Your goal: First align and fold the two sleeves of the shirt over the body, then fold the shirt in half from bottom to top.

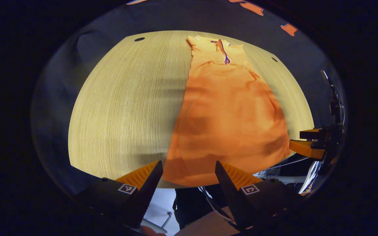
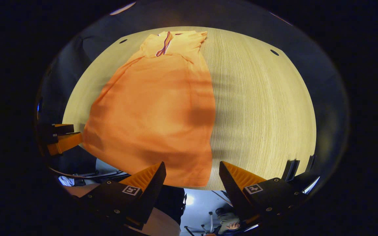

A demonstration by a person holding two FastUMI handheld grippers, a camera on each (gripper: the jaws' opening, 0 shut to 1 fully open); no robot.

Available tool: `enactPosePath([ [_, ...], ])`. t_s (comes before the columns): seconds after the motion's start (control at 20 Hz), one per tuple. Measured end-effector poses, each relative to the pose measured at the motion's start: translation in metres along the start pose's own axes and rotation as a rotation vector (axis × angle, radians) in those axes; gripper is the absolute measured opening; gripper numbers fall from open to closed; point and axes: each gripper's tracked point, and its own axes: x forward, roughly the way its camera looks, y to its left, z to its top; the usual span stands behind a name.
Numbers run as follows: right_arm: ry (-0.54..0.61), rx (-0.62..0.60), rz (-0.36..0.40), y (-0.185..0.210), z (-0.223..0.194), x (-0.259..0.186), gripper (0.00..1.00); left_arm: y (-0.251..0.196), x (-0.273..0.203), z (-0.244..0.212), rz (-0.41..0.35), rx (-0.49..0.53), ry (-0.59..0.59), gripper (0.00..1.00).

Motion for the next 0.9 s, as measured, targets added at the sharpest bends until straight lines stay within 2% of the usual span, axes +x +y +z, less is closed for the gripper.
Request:
enactPosePath([
  [0.15,0.032,0.006,0.007,0.003,-0.007,0.012,0.99,0.003,0.010,-0.017,0.033,0.001,0.037,0.99],
  [0.65,0.130,-0.015,0.011,0.015,-0.032,0.037,0.99,-0.002,0.033,-0.041,0.066,-0.031,0.136,0.99],
  [0.9,0.140,-0.026,0.006,0.017,-0.033,0.037,0.98,0.000,0.037,-0.037,0.109,0.024,0.125,0.97],
])
